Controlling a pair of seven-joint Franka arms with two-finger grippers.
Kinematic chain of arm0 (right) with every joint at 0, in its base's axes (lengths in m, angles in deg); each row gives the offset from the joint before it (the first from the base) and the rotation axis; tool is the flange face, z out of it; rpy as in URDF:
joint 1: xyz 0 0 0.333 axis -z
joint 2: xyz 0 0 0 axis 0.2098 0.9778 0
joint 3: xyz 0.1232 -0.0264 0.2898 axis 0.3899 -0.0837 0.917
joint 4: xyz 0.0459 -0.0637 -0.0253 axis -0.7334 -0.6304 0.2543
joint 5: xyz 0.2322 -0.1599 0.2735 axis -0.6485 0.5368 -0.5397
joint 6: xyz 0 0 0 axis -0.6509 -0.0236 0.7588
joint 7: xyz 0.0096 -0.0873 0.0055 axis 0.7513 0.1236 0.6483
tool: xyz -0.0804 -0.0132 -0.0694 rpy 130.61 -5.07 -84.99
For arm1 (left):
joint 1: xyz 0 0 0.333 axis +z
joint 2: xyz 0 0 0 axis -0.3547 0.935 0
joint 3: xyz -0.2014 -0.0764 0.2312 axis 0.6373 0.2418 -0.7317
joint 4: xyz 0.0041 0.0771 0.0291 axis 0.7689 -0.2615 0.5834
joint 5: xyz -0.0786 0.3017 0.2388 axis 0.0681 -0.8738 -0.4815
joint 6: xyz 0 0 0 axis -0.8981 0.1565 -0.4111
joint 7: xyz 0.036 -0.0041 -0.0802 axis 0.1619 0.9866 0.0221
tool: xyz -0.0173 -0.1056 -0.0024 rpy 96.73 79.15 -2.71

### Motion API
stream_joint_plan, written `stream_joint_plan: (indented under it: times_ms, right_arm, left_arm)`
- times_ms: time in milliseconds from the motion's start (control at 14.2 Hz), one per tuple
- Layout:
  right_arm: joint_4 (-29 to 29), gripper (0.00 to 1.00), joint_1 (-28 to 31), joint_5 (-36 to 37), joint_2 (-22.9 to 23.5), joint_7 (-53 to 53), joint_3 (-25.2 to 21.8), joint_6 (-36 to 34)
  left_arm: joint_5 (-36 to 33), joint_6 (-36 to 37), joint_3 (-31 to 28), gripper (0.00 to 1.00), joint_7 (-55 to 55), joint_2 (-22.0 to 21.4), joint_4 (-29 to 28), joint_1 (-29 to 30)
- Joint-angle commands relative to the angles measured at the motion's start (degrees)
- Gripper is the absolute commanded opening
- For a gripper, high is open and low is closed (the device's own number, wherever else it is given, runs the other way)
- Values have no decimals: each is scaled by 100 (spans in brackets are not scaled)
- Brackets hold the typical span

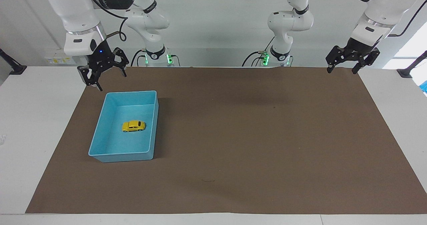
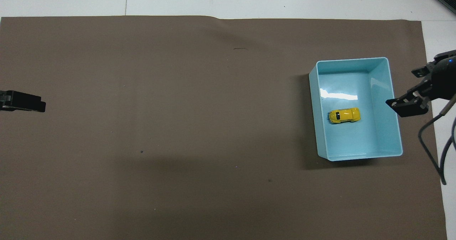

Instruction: Wind up and store yellow beetle car

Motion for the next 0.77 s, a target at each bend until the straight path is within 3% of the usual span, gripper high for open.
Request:
stream_joint_plan:
  times_ms: [0,352,704]
  right_arm:
    - [116,100,-71,-88,17,-620,-51,-149]
    - [477,100,-71,-106,26,-2613,-69,-631]
    - [626,100,-62,-106,26,-3539,-69,-1027]
  left_arm:
    - [-37,12,26,100,42,-82,-65,50]
    - [-37,3,26,100,42,-82,-65,50]
    - [-37,3,26,100,42,-82,-65,50]
